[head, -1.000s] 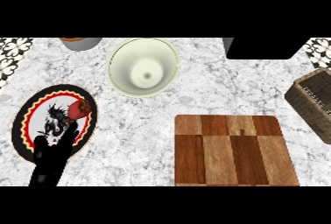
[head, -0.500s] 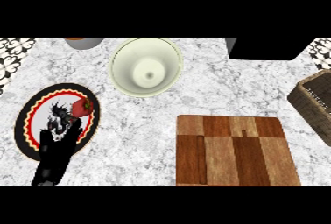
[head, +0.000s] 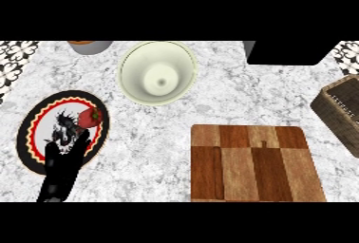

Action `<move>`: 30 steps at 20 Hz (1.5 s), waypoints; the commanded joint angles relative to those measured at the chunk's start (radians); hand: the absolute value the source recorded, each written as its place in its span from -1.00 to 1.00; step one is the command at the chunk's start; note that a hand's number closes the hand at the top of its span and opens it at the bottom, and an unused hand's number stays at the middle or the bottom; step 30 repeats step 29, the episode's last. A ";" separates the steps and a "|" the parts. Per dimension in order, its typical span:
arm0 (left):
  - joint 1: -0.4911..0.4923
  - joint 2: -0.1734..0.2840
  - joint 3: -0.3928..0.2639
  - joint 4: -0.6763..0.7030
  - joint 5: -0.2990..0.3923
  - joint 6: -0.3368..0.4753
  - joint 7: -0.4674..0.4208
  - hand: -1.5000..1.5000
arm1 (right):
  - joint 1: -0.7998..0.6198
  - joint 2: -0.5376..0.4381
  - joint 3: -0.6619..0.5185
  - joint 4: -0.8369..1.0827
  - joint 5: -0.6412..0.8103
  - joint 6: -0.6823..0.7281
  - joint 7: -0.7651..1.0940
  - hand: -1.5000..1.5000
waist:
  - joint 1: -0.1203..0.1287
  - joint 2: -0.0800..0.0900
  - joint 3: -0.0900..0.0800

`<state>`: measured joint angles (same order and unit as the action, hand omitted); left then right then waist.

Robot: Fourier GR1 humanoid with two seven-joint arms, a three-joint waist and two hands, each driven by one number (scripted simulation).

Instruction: Pick the squash from the cutting board and place it in the basket

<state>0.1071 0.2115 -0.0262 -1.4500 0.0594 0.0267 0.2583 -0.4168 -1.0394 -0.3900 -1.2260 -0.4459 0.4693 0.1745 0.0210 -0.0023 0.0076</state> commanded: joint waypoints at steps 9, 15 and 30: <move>-0.030 -0.014 0.018 0.109 -0.002 -0.019 -0.008 0.00 | -0.065 -0.050 0.117 0.311 0.426 -0.076 -0.422 -1.00 | 0.006 0.012 -0.007; 0.027 -0.014 0.000 0.013 -0.012 -0.026 0.032 0.00 | -0.181 -0.062 0.088 0.480 0.440 -0.036 -0.499 -1.00 | 0.001 0.006 -0.007; 0.022 -0.025 0.006 0.022 -0.021 -0.032 0.013 0.00 | -0.269 -0.303 -0.054 0.913 0.407 0.115 -0.536 -1.00 | 0.012 0.019 -0.003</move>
